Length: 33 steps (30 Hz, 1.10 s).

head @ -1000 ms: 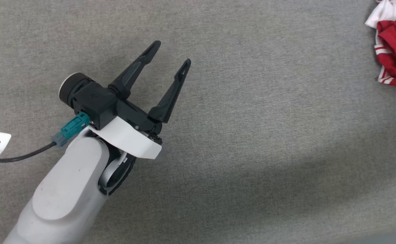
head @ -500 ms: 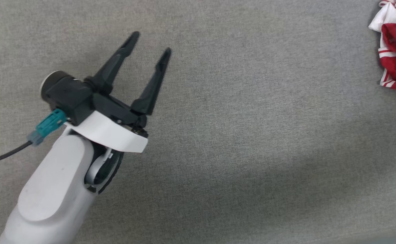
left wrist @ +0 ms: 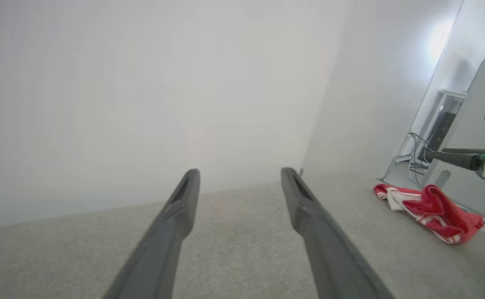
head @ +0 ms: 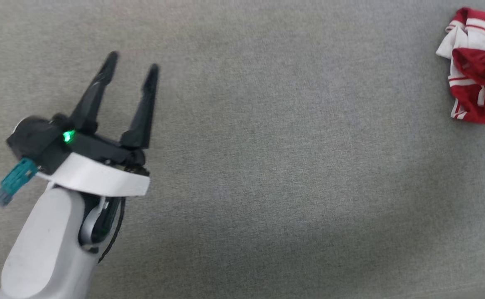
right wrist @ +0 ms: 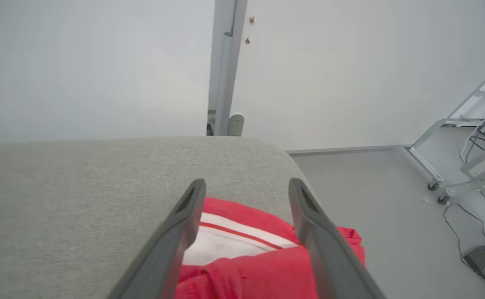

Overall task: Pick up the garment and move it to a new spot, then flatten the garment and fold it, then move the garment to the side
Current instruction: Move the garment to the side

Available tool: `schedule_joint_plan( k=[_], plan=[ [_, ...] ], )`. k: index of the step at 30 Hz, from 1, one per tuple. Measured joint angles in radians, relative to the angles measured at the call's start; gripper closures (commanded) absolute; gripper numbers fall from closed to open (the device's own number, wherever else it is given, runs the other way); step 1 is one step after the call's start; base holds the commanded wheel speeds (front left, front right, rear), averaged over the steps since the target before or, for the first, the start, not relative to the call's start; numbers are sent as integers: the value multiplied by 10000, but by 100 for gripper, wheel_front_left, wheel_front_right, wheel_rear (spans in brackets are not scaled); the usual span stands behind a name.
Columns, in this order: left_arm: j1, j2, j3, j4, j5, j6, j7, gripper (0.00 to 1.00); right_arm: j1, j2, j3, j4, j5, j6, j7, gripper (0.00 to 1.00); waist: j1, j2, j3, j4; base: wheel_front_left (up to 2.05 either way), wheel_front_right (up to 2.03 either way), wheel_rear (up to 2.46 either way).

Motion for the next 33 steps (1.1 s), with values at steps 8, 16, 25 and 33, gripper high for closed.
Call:
schedule_joint_plan(
  k=[8,16,25,33],
  plan=[
    [890,-226,846,-92,288,0,0,0,1180,746,1231,-1216,1166,0,-949,0,0,0,-657,283,0,0,0],
    [1765,-451,1666,-366,502,0,0,0,2609,1014,2128,-2493,2113,-2,-1260,0,0,0,-1379,649,0,0,0],
    [2996,-708,2487,-600,771,0,0,0,4218,1070,2579,-3703,2474,-2,-1398,0,0,0,-2271,991,0,0,0],
    [4407,-915,3045,-694,957,0,0,0,6004,1156,2318,-4855,2617,-2,-1415,0,0,0,-3216,1270,0,0,0]
  ],
)
